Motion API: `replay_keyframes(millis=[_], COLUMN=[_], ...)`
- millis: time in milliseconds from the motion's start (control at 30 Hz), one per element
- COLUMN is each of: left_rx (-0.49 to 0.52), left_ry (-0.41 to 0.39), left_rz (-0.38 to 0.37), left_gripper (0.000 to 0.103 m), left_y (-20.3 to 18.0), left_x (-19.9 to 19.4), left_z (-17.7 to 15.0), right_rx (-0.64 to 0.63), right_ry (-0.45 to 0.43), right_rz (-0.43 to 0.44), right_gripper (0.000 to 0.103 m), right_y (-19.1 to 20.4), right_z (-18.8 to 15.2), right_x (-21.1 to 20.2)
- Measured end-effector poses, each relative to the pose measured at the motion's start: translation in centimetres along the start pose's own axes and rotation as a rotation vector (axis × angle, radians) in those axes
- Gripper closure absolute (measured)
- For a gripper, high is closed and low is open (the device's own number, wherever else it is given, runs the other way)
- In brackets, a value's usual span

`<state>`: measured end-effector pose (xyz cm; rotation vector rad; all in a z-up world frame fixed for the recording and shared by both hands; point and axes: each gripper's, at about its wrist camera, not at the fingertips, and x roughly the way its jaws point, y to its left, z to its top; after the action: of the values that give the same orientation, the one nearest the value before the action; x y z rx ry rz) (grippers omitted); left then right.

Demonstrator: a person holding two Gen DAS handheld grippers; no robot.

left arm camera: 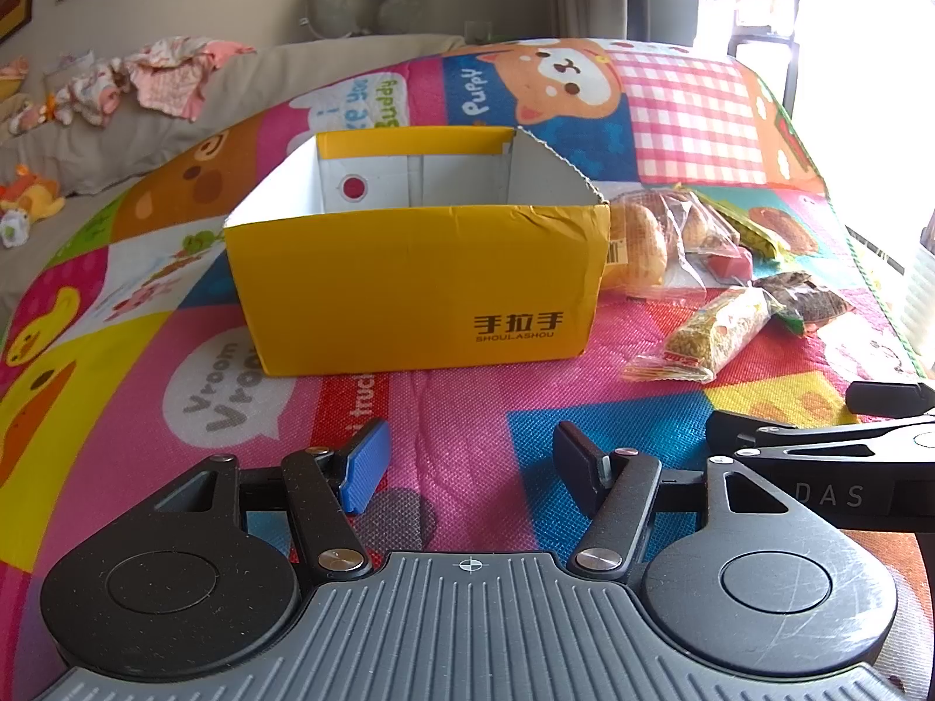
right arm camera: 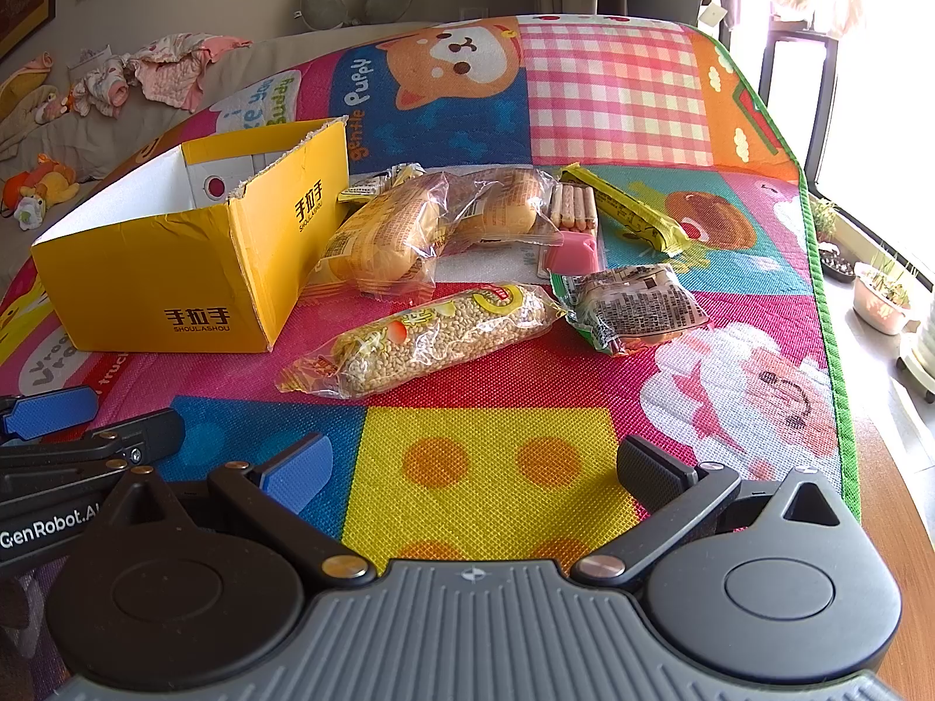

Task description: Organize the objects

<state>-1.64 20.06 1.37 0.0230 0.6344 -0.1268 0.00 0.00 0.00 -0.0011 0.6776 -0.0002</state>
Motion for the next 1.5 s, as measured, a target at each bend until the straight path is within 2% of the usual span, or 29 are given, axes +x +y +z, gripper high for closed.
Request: replay_keyframes(millis=[1500], left_rx=[0.008], left_ry=[0.000], left_rz=[0.010], left_gripper=[0.035], left_y=[-0.16], left_x=[-0.01], left_z=[0.05], right_rx=[-0.002], right_ry=[0.001], right_rz=[0.000], right_gripper=[0.000], right_y=[-0.04], right_z=[0.08], right_x=[0.07])
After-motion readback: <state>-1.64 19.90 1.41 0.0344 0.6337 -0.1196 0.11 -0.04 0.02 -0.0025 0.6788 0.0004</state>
